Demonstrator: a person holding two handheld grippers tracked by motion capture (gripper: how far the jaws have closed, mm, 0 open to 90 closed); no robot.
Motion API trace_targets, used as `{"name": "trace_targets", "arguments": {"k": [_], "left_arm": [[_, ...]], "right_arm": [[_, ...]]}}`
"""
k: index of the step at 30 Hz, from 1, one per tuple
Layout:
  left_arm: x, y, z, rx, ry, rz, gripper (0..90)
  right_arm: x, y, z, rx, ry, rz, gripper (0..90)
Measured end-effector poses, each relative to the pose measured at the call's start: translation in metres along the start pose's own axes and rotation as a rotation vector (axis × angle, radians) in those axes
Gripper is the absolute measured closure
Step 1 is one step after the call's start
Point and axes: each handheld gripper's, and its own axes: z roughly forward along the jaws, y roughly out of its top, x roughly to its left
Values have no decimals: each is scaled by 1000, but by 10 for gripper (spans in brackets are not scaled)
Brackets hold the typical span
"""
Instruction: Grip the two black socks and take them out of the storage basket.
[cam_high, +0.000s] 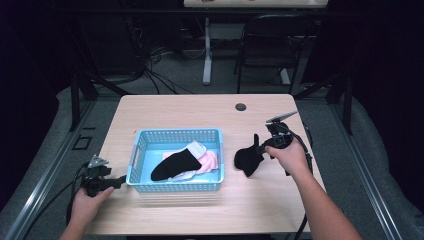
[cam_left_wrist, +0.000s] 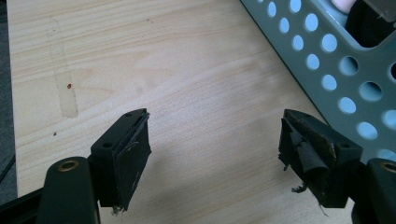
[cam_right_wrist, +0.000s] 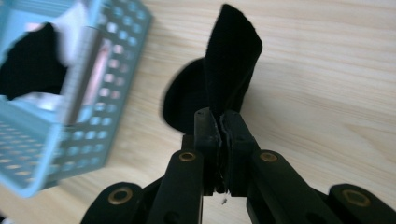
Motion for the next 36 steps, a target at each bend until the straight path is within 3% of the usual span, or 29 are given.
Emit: {"name": "trace_targets", "arguments": {"k": [2,6,8,11,16,25,27,29,34,36], "left_arm": [[0,0,0,3,1,3,245],[0,0,0,4,1,5,245],[0,0,0,5,2,6,246],[0,0,0,5,2,5,246],[0,0,0,5,1,6,246],[0,0,0,4,1,6,246],[0,0,0,2,1,5,246],[0,0,0,0,0,2,246],[0,0,0,-4,0,-3,246],[0,0,0,-4,0,-3,246]], "right_arm": [[-12,-4,6,-2,-10,26,838],[-20,-7,9,1,-41,36,787],[-25,-9,11,-13,-50,49,697],[-26,-10,11,0,-70,34,636],[-23,-10,9,0,-75,7,616],[0,-1,1,-10,-83,-53,620],[15,4,-3,-16,-70,-96,622],[19,5,-4,-16,-68,-110,623],[54,16,-4,-28,-44,-196,626],[59,18,-3,-26,-37,-208,626]]}}
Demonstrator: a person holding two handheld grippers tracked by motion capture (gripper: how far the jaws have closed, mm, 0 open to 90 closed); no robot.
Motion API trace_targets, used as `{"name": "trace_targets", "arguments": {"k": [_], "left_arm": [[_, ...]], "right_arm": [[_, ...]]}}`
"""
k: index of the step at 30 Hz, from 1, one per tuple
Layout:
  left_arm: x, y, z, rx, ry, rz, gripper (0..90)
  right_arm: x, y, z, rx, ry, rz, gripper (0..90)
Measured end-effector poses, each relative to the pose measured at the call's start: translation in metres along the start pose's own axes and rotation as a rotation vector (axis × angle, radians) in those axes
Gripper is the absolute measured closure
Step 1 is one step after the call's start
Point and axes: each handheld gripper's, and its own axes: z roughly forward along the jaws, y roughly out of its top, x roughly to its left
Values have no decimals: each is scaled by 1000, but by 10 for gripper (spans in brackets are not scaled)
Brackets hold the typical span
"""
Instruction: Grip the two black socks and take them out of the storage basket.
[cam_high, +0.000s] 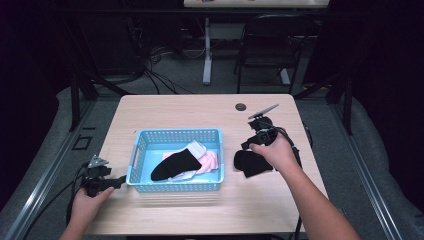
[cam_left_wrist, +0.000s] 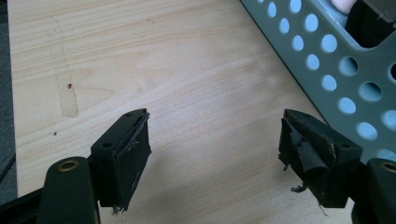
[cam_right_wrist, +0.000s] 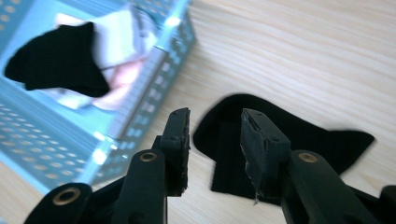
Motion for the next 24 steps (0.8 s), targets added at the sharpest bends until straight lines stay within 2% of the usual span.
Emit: {"name": "trace_targets", "arguments": {"k": [1,2,4,7,8,9,10,11,12,15,16,19,21,24], "left_arm": [[0,0,0,1,1,0,246],[0,0,0,-1,2,-3,246],[1,0,0,0,2,-2,246],[1,0,-1,1,2,-5,246],[1,0,-1,-2,-1,-8,246],[1,0,-1,-2,-1,-8,246],[1,0,-1,-3,0,-9,246],[2,0,-1,-5,2,-10,246],[2,0,-1,-5,2,-11,246],[2,1,-1,-4,0,-10,246],[2,1,-2,-7,-2,-9,246],[2,1,-2,-12,0,-10,246],[2,1,-2,-16,2,-9,246],[2,1,-2,-16,0,-8,247]], "right_arm": [[4,2,1,-4,2,-3,627],[13,8,3,-5,19,-28,627],[16,10,4,-3,28,-35,627],[33,20,11,-6,43,-66,631],[37,23,12,8,45,-78,633],[37,23,12,8,45,-78,633],[47,27,18,3,57,-93,635],[47,27,18,3,57,-93,635],[55,31,25,5,68,-117,638],[64,35,32,15,80,-138,640],[73,40,42,29,83,-151,640],[79,43,50,43,85,-163,642],[90,48,64,58,90,-182,642],[98,51,72,72,90,-193,643]]}}
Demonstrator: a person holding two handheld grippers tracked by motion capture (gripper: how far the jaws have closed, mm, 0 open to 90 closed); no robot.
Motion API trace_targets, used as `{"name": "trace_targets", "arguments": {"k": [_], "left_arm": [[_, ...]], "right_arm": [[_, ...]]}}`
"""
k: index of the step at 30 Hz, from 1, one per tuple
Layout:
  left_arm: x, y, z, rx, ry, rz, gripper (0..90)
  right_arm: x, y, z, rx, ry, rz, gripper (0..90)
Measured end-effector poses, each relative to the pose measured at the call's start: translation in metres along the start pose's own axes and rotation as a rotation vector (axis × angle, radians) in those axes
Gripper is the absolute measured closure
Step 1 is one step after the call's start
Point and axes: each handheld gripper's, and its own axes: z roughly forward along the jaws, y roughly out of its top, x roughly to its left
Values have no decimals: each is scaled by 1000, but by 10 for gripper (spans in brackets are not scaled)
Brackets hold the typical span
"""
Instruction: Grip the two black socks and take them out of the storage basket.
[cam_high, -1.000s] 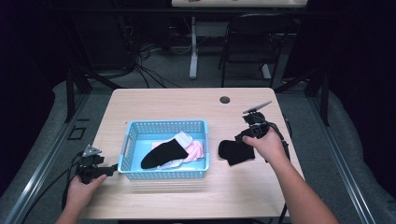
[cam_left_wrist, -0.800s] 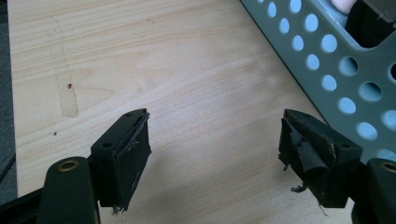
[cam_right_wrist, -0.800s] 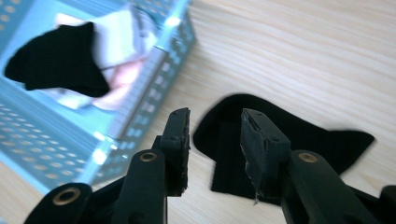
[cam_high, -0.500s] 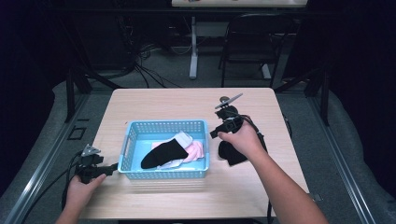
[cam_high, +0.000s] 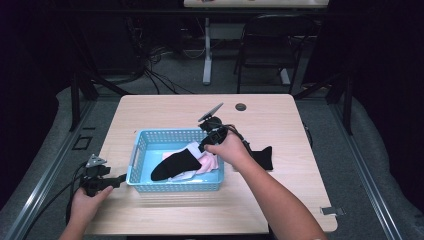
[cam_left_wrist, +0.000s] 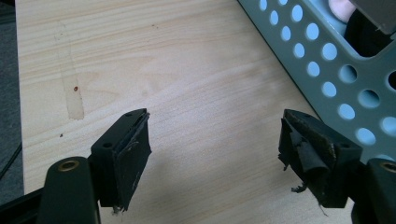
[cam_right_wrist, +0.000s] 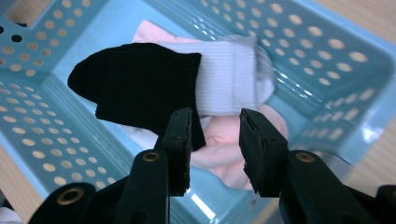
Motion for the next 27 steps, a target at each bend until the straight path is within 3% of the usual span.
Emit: {"name": "trace_targets", "arguments": {"k": [11,21,23,27], "left_arm": [[0,0,-1,-4,-6,-3,247],[0,1,-1,-6,-3,-1,247],[-1,1,-1,-5,-2,1,247],[-1,1,-1,-4,0,2,247]], "right_arm": [[18,18,44,82,-5,-22,658],[17,20,63,136,-3,-1,648],[18,21,67,165,-1,-9,668],[20,21,69,149,8,-1,756]]}}
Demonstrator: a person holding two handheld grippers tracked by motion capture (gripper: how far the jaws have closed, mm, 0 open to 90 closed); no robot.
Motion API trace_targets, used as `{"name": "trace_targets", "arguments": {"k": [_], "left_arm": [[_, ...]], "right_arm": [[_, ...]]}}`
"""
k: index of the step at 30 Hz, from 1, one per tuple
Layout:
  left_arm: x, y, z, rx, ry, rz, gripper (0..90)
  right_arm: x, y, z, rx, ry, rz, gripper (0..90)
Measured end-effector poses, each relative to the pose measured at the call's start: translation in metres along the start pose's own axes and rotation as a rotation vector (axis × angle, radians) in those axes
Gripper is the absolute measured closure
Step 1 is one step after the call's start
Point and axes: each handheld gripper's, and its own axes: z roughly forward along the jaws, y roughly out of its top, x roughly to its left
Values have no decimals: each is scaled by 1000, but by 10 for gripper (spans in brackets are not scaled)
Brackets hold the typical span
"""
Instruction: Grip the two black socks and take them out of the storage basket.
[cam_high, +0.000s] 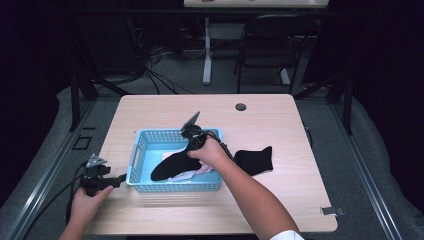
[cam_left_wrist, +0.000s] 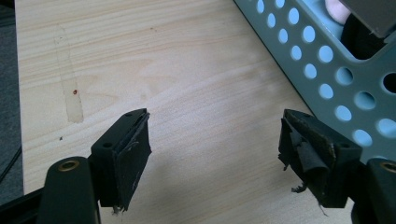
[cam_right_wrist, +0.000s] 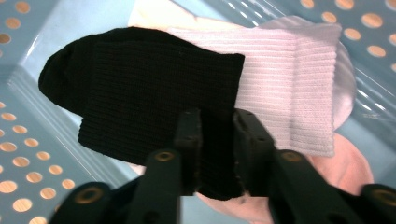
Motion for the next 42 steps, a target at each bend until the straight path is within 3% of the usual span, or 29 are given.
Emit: {"name": "trace_targets", "arguments": {"k": [1,3,9,11,12,16,21,23,24,30,42], "left_arm": [[0,0,0,-1,1,-1,247],[0,0,0,-1,2,0,247],[0,0,0,2,1,3,247],[-1,0,0,2,2,4,247],[-1,0,0,2,2,4,247],[-1,0,0,6,5,6,247],[0,0,0,6,5,4,247],[0,0,0,5,5,3,248],[0,0,0,5,5,3,248],[0,0,0,5,5,3,248],[-1,0,0,7,7,3,248]], "right_arm": [[2,0,-3,-1,-5,-12,837],[4,0,-8,-11,7,-16,860],[9,-4,-28,-77,64,-26,867],[14,-6,-43,-105,89,-43,868],[14,-6,-43,-105,89,-43,868],[25,-7,-72,-133,101,-93,869],[29,-6,-99,-165,117,-102,869],[28,-6,-122,-190,114,-109,869],[28,-6,-122,-190,114,-109,869],[21,-13,-164,-241,86,-97,869],[2,-35,-210,-290,38,-70,869]]}}
